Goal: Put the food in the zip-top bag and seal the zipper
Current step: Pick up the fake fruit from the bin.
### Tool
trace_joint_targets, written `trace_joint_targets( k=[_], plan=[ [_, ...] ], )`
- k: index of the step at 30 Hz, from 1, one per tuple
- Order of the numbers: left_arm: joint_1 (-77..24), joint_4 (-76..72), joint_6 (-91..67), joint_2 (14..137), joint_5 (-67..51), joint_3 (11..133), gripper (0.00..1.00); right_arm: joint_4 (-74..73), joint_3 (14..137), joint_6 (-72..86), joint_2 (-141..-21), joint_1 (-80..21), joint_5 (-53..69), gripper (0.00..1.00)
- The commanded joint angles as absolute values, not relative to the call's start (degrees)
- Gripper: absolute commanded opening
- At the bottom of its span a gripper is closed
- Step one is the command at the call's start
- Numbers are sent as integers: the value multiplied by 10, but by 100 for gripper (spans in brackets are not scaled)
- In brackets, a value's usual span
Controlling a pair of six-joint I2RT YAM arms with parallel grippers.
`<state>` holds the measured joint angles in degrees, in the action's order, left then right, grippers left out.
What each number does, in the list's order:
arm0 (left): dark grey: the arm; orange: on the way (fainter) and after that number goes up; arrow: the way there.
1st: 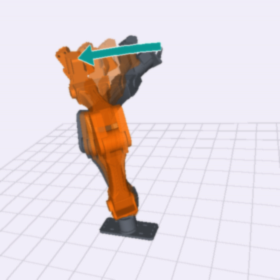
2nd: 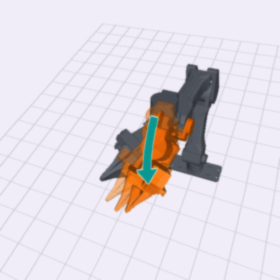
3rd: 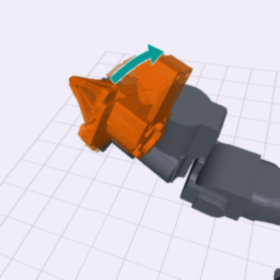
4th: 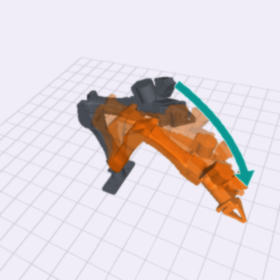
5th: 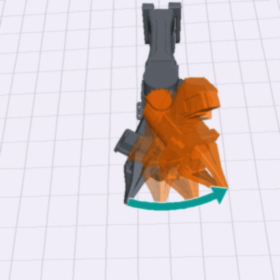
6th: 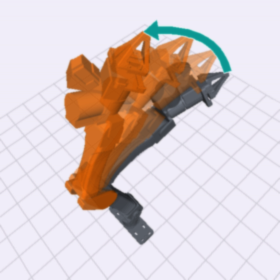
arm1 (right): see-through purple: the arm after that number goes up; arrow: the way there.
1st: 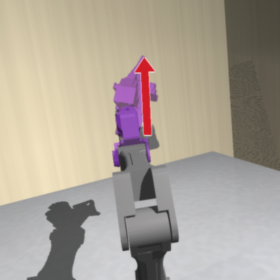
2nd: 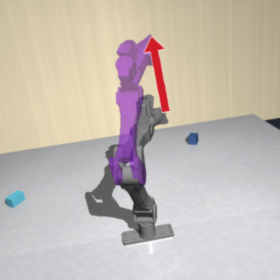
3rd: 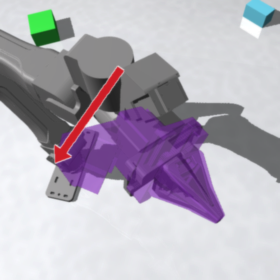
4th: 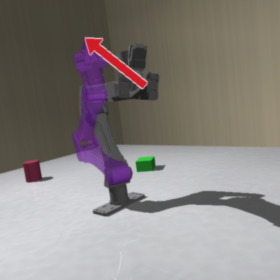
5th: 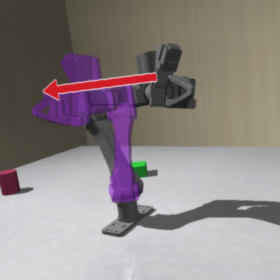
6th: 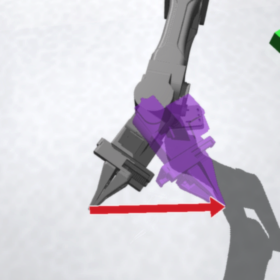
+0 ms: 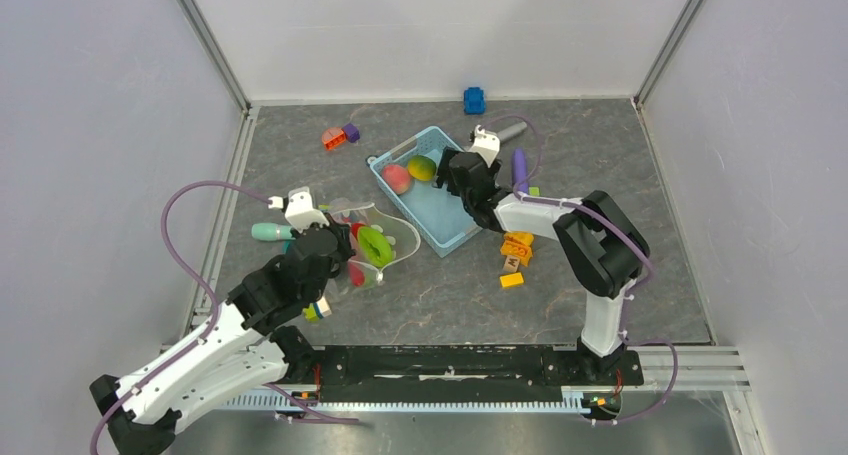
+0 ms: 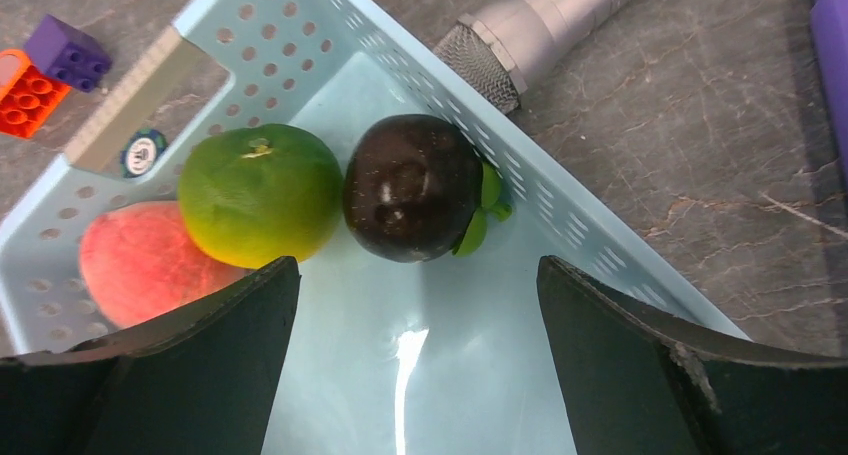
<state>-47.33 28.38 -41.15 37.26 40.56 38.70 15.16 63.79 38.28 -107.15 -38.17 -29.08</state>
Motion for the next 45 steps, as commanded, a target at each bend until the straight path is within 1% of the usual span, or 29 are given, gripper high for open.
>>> trace_joint_targets(
  k=[1, 4, 5, 11, 16, 21, 28, 32, 35, 39, 43, 45],
  plan=[
    [-472, 263, -419, 361, 431, 382, 6, 187, 671, 415, -1110, -375, -310, 93],
    [-472, 260, -417, 362, 429, 381, 6, 192, 686, 412, -1129, -372, -303, 87],
    [-472, 260, -417, 364, 428, 381, 6, 191, 690, 412, -1135, -371, -304, 86],
    [-472, 260, -414, 370, 424, 383, 6, 204, 691, 436, -1153, -368, -312, 87],
    [-472, 258, -414, 369, 422, 383, 6, 213, 702, 445, -1166, -364, -304, 89],
    [-472, 259, -413, 369, 420, 382, 6, 196, 727, 450, -1187, -363, -310, 87],
    [-472, 257, -413, 367, 417, 381, 5, 199, 715, 473, -1190, -363, -340, 73],
    [-472, 256, -413, 367, 415, 381, 5, 234, 686, 475, -1179, -361, -342, 59],
    [-472, 256, -412, 367, 414, 381, 5, 296, 646, 461, -1159, -360, -326, 49],
    [-472, 256, -413, 366, 410, 380, 5, 313, 617, 442, -1120, -360, -307, 37],
    [-472, 255, -414, 364, 407, 380, 4, 335, 574, 408, -1065, -360, -280, 33],
    [-472, 255, -414, 363, 406, 379, 4, 347, 540, 392, -1024, -360, -266, 32]
  ],
)
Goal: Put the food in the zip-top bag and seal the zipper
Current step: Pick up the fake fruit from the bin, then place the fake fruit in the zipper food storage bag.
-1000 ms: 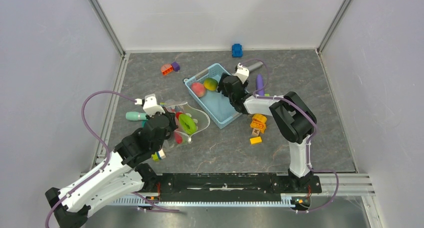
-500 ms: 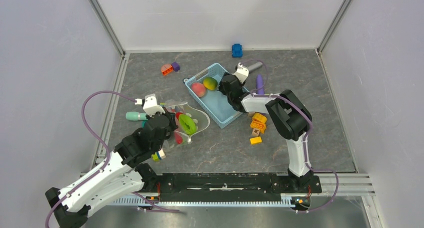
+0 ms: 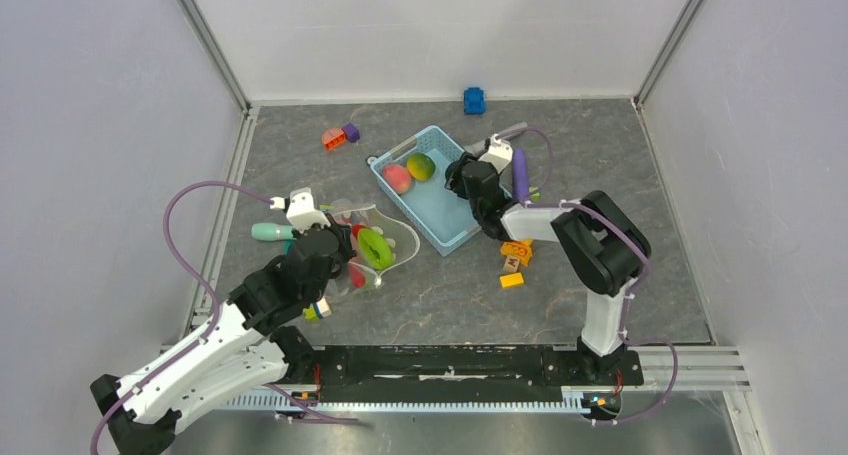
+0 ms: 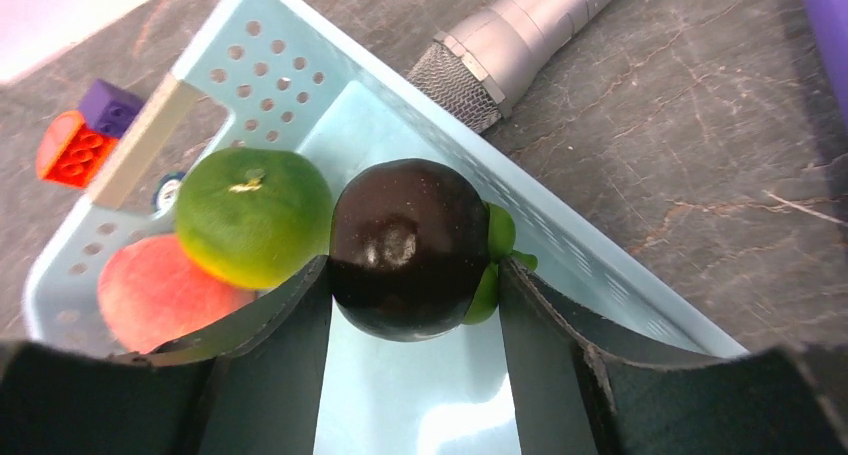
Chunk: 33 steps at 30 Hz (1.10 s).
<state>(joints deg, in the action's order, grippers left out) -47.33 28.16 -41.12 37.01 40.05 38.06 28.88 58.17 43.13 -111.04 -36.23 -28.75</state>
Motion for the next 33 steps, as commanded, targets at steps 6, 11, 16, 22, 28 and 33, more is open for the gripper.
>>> trace_joint_targets(
  k=[6, 11, 16, 22, 28, 33],
  plan=[
    [-472, 254, -414, 362, 401, 379, 4, 395, 447, 350, -907, -361, -194, 32],
    [-472, 251, -414, 362, 399, 377, 4, 447, 387, 291, -818, -379, -51, 32],
    [-472, 250, -414, 361, 394, 378, 4, 488, 362, 235, -755, -410, 134, 34],
    [-472, 249, -414, 359, 391, 376, 4, 546, 346, 217, -723, -448, 297, 34],
    [-472, 248, -414, 358, 384, 376, 3, 481, 371, 168, -734, -494, 323, 35],
    [-472, 240, -413, 356, 372, 373, 3, 422, 406, 155, -764, -522, 233, 35]
  ],
)
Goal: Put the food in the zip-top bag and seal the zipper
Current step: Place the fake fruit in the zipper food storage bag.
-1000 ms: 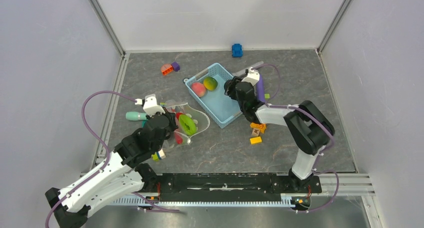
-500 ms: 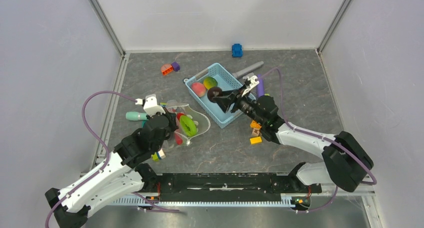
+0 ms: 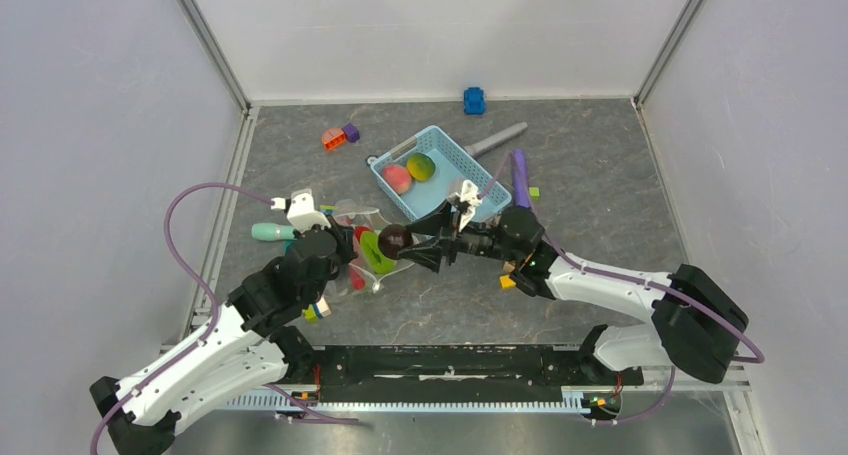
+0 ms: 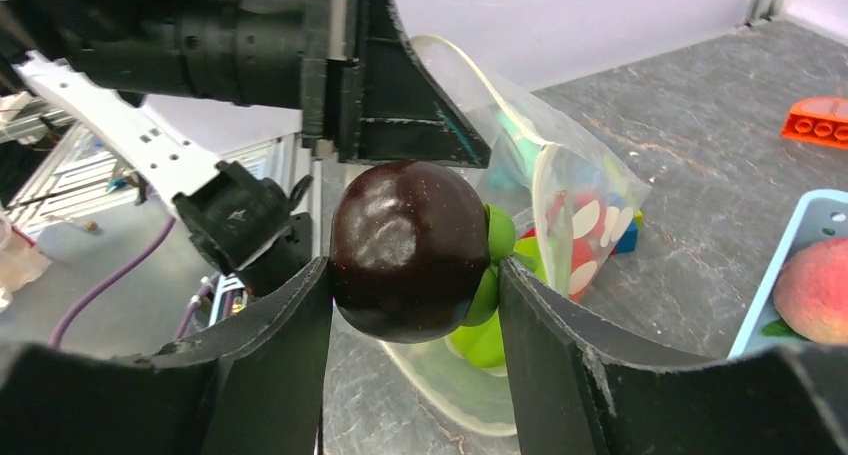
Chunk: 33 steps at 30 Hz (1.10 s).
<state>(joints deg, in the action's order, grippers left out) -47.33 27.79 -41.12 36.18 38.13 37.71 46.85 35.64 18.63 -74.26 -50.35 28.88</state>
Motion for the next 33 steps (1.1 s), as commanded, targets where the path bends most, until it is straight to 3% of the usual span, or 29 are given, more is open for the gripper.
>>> trace_joint_targets(
  k=[1, 9, 15, 33],
  plan=[
    [-472, 238, -412, 356, 368, 373, 3, 403, 422, 145, -773, -532, 218, 35],
    [-472, 218, -400, 351, 330, 367, 2, 257, 519, 113, -827, -607, -25, 39],
    [-472, 218, -400, 341, 327, 366, 2, 179, 573, 94, -865, -638, -104, 48],
    [-472, 229, -410, 334, 351, 365, 2, 150, 542, 72, -829, -651, -59, 59]
  ],
)
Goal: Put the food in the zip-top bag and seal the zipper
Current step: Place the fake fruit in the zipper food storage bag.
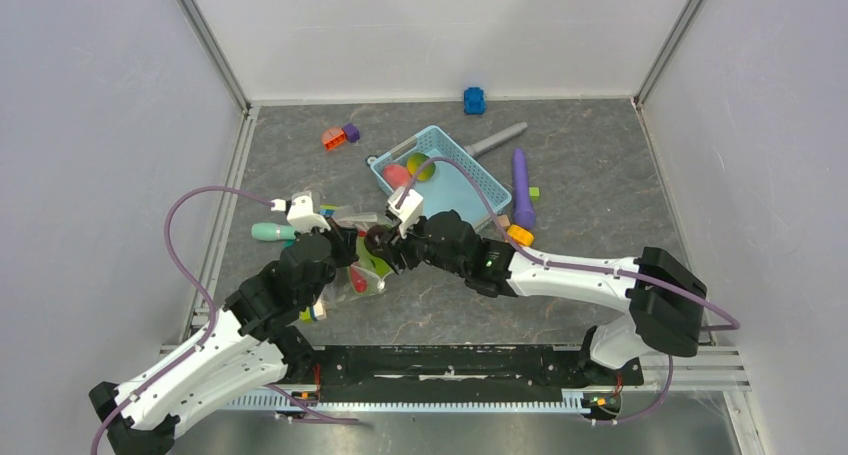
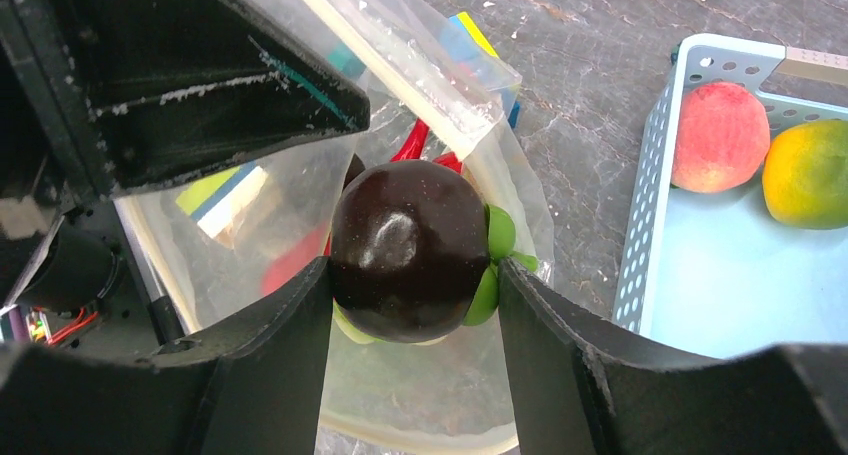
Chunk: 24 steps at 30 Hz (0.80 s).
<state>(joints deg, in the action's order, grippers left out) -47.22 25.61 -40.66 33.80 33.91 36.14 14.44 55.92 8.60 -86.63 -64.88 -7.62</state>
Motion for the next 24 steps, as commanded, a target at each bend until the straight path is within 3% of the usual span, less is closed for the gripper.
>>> trace_joint_targets(
  k=[1, 11, 18, 24],
  plan=[
    [-472, 229, -410, 334, 352, 366, 2, 153, 536, 71, -820, -652, -56, 59],
    [-472, 229, -410, 331, 350, 367, 2, 162, 516, 72, -801, -652, -54, 67],
    [-472, 231, -410, 327, 350, 366, 2, 154, 527, 76, -804, -653, -76, 89],
    [-472, 231, -410, 324, 350, 366, 2, 158, 527, 71, -794, -652, -99, 95]
  ],
)
